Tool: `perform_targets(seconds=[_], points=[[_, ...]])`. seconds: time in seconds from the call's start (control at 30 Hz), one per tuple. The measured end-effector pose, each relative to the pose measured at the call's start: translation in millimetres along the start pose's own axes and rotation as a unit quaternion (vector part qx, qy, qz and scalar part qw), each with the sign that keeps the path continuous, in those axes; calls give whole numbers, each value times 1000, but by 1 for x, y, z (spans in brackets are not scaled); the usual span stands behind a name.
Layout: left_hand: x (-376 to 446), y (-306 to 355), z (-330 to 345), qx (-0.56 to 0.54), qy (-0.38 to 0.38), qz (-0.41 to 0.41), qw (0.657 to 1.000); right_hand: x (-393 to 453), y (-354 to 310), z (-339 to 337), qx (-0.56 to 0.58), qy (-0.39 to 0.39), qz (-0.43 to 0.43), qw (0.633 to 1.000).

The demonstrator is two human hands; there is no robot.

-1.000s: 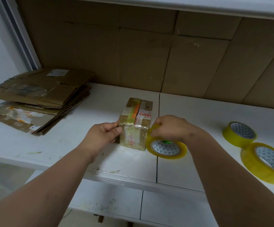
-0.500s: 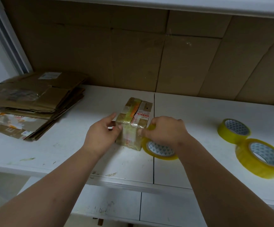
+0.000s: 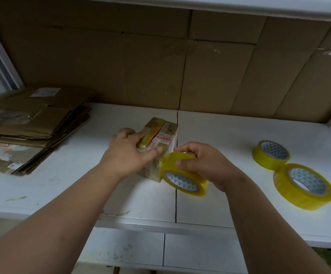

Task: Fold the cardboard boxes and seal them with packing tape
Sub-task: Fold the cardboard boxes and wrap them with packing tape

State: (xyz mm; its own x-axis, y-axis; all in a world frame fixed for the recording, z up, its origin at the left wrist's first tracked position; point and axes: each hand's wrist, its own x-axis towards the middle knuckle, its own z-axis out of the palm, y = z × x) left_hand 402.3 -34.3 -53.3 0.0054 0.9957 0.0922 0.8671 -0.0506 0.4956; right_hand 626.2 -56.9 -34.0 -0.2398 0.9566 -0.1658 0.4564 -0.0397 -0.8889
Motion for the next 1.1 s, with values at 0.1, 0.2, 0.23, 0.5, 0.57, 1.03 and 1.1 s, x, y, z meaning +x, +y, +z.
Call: perform_targets(seconds=[0.1,0.2,0.23,0.5,0.57,1.03,1.1], points=[[10,13,-1,62,-16,-9,998,-3,4,9,25,14,-13,999],[17,16,-2,88,-7,-5,996,-8,6,11,56,-4,-3,998],[20,16,-4,99,-9,4,995,-10,8,9,62,-17,7,998],[35,5,-12,59,-1,58,997,-24,20,31,160,-43,5,986],[38,3,-14,64,-15,66,996,-25,23,43,221,-42,5,974],[48,-13,-22,130,-49,106,985,-33,44,49,263,-49,7,964],[49,-19,-20,131,-54,110,984,-32,43,49,288,-45,9,956]])
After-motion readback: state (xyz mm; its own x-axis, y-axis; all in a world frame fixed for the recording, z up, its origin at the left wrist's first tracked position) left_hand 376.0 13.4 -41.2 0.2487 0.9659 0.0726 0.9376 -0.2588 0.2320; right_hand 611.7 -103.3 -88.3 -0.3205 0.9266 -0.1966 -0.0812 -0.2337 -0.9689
